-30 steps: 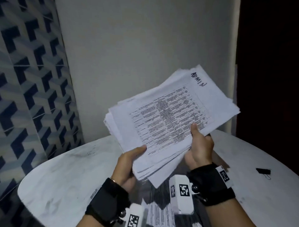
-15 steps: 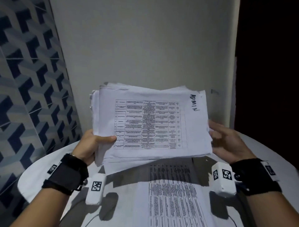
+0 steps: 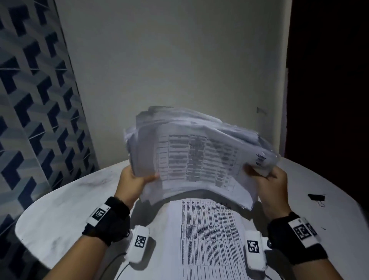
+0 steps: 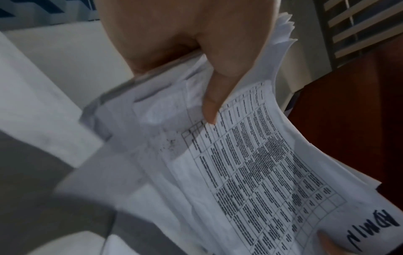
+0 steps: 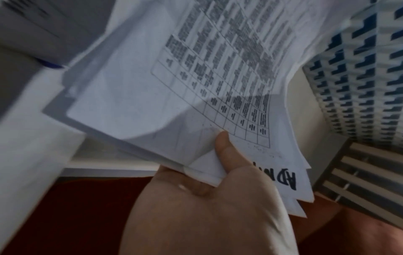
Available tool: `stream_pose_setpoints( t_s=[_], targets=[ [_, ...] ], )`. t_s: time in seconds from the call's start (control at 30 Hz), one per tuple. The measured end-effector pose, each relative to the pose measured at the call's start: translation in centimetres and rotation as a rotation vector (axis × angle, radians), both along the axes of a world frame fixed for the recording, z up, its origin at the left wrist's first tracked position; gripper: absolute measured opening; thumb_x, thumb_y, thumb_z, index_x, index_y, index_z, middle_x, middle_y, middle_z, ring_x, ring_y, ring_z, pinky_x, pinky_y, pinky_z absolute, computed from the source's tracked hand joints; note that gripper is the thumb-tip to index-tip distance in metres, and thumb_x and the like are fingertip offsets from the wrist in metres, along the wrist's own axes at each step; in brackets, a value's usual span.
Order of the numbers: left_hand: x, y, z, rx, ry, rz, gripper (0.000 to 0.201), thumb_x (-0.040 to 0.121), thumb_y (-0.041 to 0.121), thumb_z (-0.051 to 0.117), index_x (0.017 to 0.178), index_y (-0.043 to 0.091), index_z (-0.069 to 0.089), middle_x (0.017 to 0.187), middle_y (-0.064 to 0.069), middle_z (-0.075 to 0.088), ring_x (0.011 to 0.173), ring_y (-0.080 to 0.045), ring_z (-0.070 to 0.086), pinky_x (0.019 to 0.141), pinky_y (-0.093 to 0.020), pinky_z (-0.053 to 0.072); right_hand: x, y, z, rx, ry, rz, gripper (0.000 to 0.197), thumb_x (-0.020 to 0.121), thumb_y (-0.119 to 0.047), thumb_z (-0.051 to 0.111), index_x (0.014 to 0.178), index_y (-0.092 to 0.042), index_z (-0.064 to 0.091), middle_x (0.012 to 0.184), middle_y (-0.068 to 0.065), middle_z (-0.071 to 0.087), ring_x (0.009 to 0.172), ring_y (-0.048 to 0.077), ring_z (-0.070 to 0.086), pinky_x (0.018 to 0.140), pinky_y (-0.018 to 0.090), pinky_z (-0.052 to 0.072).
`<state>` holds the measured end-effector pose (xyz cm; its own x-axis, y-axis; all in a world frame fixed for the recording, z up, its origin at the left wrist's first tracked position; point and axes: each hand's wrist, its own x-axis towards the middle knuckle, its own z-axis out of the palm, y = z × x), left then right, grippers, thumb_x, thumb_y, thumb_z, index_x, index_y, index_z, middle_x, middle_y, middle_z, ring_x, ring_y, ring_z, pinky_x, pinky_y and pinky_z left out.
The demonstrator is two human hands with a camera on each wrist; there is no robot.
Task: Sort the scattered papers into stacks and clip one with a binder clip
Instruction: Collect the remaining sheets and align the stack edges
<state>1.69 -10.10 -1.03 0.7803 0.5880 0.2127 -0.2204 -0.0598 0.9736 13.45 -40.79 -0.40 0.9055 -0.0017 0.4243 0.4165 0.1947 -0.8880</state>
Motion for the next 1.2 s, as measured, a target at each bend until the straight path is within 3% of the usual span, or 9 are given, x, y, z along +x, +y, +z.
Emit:
stream_pose_setpoints(
  t_s=[0.17,0.4,0.57,0.7,0.8,0.93,1.0,1.13,1.2],
  targets=[
    [-1.1,-1.4,-1.1,-0.03,0.031,-0.135,0.043,0.078,-0.021,0.068,0.106,0.012,0.068,0.087,0.008,0.08,0.085,-0.018,0.077,0.059,-0.021,0.059,-0.7,-0.9,-2.8,0.027,0.188,0.081,0.025,0.082,0.011,0.073,0.096,-0.01,0.077,0.093,0.001,0.081,0.096,0.023,0.074,0.077,0.022,0.06],
    [0.0,-1.0,-1.3,0.041,-0.019,-0.057,0.041,0.08,-0.017,0.068,0.105,0.016,0.067,0.099,0.001,0.077,0.104,-0.027,0.07,0.072,-0.029,0.059,-0.4,-0.2,-3.1,0.163,0.197,0.069,0.027,0.085,0.009,0.071,0.109,-0.005,0.075,0.113,0.018,0.076,0.114,0.04,0.068,0.103,0.054,0.05],
    [-0.1,-0.9,-0.2,0.057,-0.132,-0.069,0.062,0.066,-0.001,0.086,0.118,0.021,0.061,0.111,0.0,0.074,0.104,-0.019,0.071,0.079,-0.03,0.06,-0.9,-0.9,-1.6,0.102,0.112,0.061,0.031,0.088,0.011,0.066,0.112,-0.008,0.071,0.103,0.004,0.077,0.097,0.017,0.073,0.078,0.023,0.059],
    [-0.7,-0.7,0.6,0.086,-0.186,-0.045,0.085,0.055,0.024,0.095,0.126,0.035,0.05,0.126,0.0,0.065,0.117,-0.02,0.065,0.087,-0.034,0.059,-1.0,-1.4,-1.7,0.03,0.095,0.047,0.038,0.085,0.012,0.068,0.114,-0.012,0.072,0.095,-0.008,0.078,0.084,0.004,0.072,0.078,0.026,0.053],
    [-1.1,-0.8,1.6,0.26,-0.208,-0.017,0.097,0.06,0.039,0.089,0.14,0.051,0.035,0.133,0.004,0.058,0.121,-0.016,0.06,0.094,-0.037,0.054,-1.1,-1.5,-1.9,0.01,0.095,0.054,0.037,0.085,0.012,0.068,0.111,-0.015,0.072,0.09,-0.011,0.078,0.082,0.003,0.072,0.069,0.016,0.055],
    [-1.1,-0.9,4.0,0.707,-0.199,0.038,0.106,0.076,0.037,0.085,0.154,0.047,0.016,0.136,0.01,0.045,0.117,0.001,0.051,0.092,-0.018,0.045,-1.1,-1.6,-1.8,0.0,0.118,0.031,0.042,0.082,0.015,0.069,0.119,-0.005,0.068,0.092,-0.005,0.076,0.085,0.007,0.071,0.066,0.012,0.056],
    [-1.1,-0.7,5.4,0.972,-0.126,0.063,0.103,0.079,0.044,0.08,0.157,0.046,0.012,0.139,0.004,0.04,0.11,-0.006,0.053,0.088,-0.02,0.049,-1.1,-1.6,-1.8,-0.022,0.11,0.028,0.045,0.081,0.016,0.069,0.122,-0.004,0.067,0.095,-0.006,0.076,0.082,0.001,0.072,0.067,0.011,0.055],
    [-1.4,0.2,6.9,1.206,0.008,0.121,0.057,0.081,0.061,0.065,0.132,0.035,0.061,0.141,0.003,0.044,0.109,-0.017,0.061,0.084,-0.042,0.06,-1.1,-1.6,-1.9,-0.021,0.109,0.029,0.043,0.082,0.016,0.069,0.118,-0.007,0.068,0.088,-0.013,0.078,0.083,0.005,0.073,0.066,0.011,0.055],
    [-1.6,0.4,6.7,1.175,-0.011,0.146,0.044,0.08,0.057,0.067,0.113,0.029,0.065,0.134,0.005,0.05,0.111,-0.017,0.06,0.083,-0.044,0.06,-1.2,-1.5,-1.9,-0.016,0.117,0.029,0.042,0.082,0.016,0.068,0.117,-0.007,0.068,0.087,-0.013,0.078,0.08,0.002,0.072,0.066,0.012,0.056]
  ],
)
